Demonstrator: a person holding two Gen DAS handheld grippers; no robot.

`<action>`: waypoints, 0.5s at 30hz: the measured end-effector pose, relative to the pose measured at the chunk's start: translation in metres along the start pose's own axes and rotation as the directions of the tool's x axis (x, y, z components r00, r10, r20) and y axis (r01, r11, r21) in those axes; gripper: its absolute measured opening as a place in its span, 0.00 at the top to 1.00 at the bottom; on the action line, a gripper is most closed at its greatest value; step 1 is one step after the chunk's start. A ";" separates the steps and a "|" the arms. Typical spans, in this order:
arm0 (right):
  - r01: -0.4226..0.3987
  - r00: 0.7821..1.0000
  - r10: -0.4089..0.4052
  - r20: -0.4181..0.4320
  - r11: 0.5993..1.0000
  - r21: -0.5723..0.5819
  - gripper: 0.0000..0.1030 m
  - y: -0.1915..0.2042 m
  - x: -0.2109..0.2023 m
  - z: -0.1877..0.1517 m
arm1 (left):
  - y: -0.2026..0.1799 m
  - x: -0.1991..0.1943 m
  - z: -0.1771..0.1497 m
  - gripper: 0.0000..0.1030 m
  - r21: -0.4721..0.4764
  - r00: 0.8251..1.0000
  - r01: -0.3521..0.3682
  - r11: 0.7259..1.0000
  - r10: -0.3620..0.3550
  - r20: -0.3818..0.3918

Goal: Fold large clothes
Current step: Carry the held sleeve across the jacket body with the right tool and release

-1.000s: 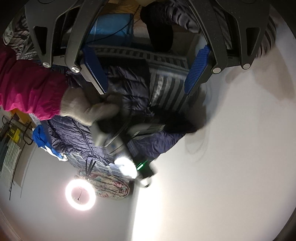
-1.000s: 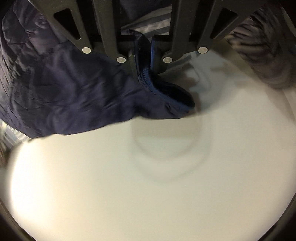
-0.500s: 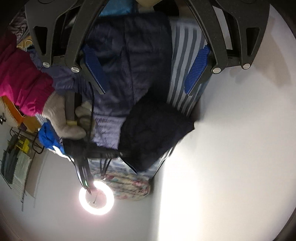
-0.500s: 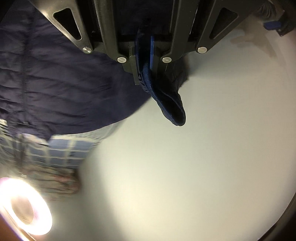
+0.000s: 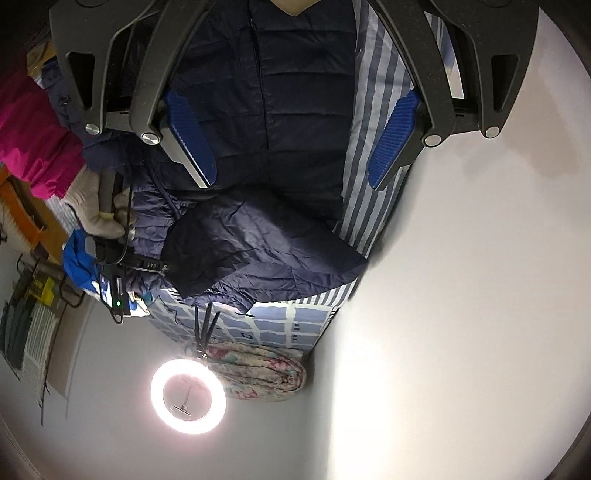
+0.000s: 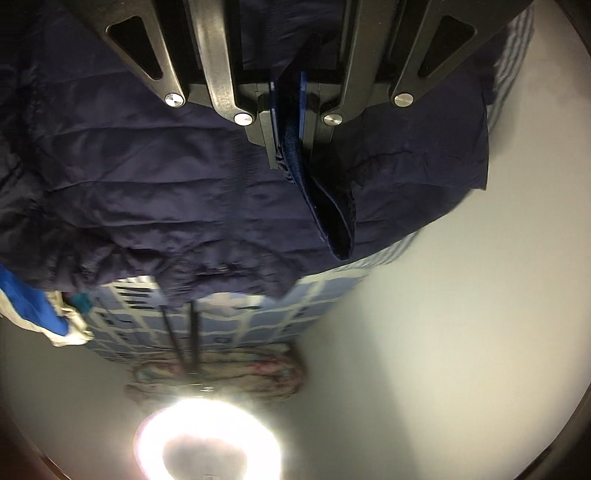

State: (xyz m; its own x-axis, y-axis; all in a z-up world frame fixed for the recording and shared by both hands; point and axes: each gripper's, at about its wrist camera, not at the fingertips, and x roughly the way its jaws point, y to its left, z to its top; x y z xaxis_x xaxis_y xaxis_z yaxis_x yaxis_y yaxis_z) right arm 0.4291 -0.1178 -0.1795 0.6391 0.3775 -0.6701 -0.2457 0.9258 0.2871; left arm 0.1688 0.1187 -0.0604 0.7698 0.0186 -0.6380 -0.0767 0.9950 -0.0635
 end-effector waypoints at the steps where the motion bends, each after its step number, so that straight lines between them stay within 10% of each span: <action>1: 0.015 1.000 -0.015 0.022 1.000 0.023 0.94 -0.010 0.001 0.003 | -0.004 0.002 0.001 0.16 0.011 1.000 0.000 1.000 0.000 0.003; 15: 0.192 0.981 -0.191 -0.026 0.961 0.201 0.94 -0.112 0.017 -0.004 | -0.055 0.026 0.002 0.16 0.126 1.000 0.010 0.992 -0.010 -0.001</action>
State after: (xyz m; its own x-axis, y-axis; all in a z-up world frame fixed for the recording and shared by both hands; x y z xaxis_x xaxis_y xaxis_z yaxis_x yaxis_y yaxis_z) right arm 0.4649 -0.2153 -0.2256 0.6553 0.1945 -0.7299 0.0329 0.9580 0.2849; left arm 0.1941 0.0645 -0.0715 0.7699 0.0084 -0.6381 0.0118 0.9996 0.0274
